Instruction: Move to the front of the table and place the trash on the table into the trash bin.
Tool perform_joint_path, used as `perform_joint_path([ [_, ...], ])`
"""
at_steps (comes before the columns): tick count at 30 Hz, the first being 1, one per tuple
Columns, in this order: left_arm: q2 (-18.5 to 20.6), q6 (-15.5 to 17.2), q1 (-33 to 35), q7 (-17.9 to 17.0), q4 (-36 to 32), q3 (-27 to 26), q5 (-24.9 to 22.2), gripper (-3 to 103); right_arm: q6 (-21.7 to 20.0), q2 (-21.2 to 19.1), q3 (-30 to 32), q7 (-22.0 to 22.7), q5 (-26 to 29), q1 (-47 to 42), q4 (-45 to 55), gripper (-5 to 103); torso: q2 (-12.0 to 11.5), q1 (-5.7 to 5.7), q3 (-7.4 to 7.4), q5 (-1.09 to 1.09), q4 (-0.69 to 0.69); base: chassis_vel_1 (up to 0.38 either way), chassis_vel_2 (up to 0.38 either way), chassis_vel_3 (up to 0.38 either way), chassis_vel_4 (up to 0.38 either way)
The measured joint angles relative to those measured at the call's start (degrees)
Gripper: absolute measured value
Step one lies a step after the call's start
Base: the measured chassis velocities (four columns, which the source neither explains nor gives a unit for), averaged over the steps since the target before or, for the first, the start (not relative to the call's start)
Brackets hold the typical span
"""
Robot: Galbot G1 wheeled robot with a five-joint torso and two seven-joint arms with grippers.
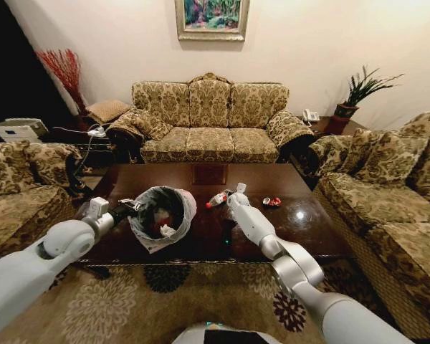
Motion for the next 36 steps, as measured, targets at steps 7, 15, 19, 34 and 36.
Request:
perform_joint_path([
  [7, 0.24, -0.29, -0.54, 0.16, 0.36, 0.58, 0.01, 2, -0.63, -0.01, -1.23, -1.43, -0.12, 0.3, 0.03, 100, 0.0, 0.0, 0.0, 0.01, -0.02, 0.0, 0.0, 0.0, 0.0],
  [15, 0.06, -0.43, -0.37, 0.41, 0.46, 0.6, 0.18, 2, 0.73, -0.04, -2.7, -5.36, -4.41, -1.42, 1.25, 94, 0.0, 0.0, 0.0, 0.01, -0.02, 0.0, 0.0, 0.0, 0.0],
  [19, 0.07, -0.52, -0.32, 0.45, 0.59, 0.18, 0.19, 2, 2.61, -0.03, -5.94, -8.85, -5.97, -3.94, 6.81, 99, 0.0, 0.0, 0.0, 0.02, -0.01, 0.0, 0.0, 0.0, 0.0],
  [34, -0.02, -0.58, -0.01, 0.47, 0.45, -0.49, 0.17, 2, 2.43, -0.03, -12.62, -8.93, -4.26, -7.09, 18.17, 100, 0.01, -0.01, 0.0, 0.0, -0.01, -0.003, 0.002, 0.002, -0.003],
  [36, -0.02, -0.58, 0.04, 0.47, 0.43, -0.56, 0.17, 2, 1.88, -0.03, -13.06, -7.36, -3.67, -7.57, 19.46, 100, 0.01, -0.02, -0.01, 0.02, 0.0, -0.069, 0.09, 0.095, -0.063],
])
